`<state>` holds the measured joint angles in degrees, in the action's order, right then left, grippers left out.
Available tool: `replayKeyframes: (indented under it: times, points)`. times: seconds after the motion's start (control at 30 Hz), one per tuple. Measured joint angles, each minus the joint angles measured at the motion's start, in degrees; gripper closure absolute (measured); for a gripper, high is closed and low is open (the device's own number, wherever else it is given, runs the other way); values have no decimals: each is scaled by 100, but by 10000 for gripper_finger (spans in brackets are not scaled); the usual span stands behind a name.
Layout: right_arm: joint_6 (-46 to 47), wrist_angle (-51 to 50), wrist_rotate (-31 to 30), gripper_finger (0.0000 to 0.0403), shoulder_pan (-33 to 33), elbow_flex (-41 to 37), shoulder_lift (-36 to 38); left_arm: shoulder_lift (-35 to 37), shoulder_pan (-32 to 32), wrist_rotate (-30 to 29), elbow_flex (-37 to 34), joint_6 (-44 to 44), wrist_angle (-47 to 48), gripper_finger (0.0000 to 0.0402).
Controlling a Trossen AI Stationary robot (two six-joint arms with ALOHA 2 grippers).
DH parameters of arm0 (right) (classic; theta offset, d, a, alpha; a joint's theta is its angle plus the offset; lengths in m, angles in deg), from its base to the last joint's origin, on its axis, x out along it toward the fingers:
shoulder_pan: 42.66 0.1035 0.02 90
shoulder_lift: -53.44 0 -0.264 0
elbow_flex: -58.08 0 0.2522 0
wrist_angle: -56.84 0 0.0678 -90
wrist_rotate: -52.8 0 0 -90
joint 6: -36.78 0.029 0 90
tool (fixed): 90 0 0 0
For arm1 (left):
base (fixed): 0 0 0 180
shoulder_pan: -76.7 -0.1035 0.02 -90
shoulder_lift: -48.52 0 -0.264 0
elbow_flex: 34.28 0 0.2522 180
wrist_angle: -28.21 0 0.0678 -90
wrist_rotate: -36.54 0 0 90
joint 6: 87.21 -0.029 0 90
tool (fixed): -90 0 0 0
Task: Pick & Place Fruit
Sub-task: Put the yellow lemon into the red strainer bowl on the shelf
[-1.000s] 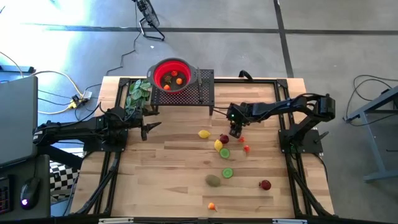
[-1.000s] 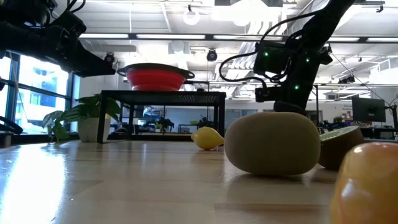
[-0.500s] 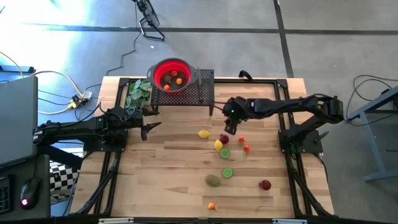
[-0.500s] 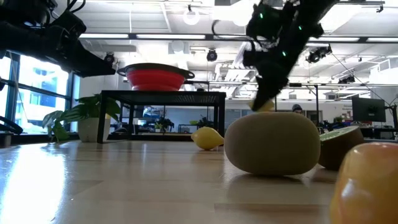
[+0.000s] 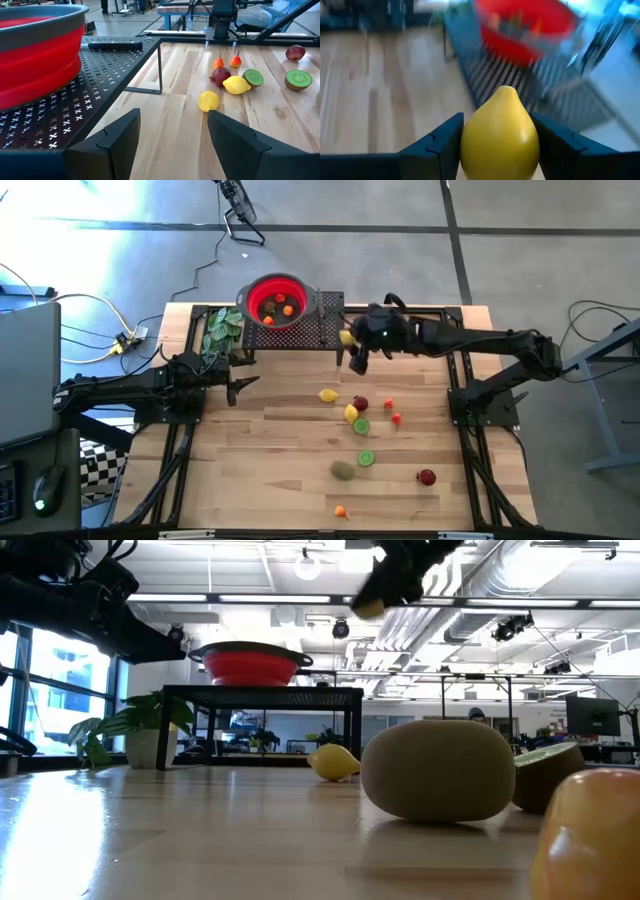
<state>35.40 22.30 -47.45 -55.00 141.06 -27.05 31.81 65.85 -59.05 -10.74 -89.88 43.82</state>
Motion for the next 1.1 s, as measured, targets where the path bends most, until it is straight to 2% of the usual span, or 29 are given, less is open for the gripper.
replayKeyframes:
  times: [0.37,0.63,0.73,0.9,1.1]
  points:
    - [-1094,1571,-355,206,-2,862,-163,0,0,-1,0,-1,0,174]
    - [-1606,1669,-305,206,-30,1930,-1248,0,0,-2,0,1,-42,174]
    - [-1746,1600,-140,206,-156,2441,-1818,0,0,-2,0,-1,-57,174]
    - [-1590,1556,508,206,-535,3256,-2626,-1,0,0,0,1,-56,174]
    - [-1469,1666,974,206,-924,3791,-3403,0,0,0,0,1,-44,174]
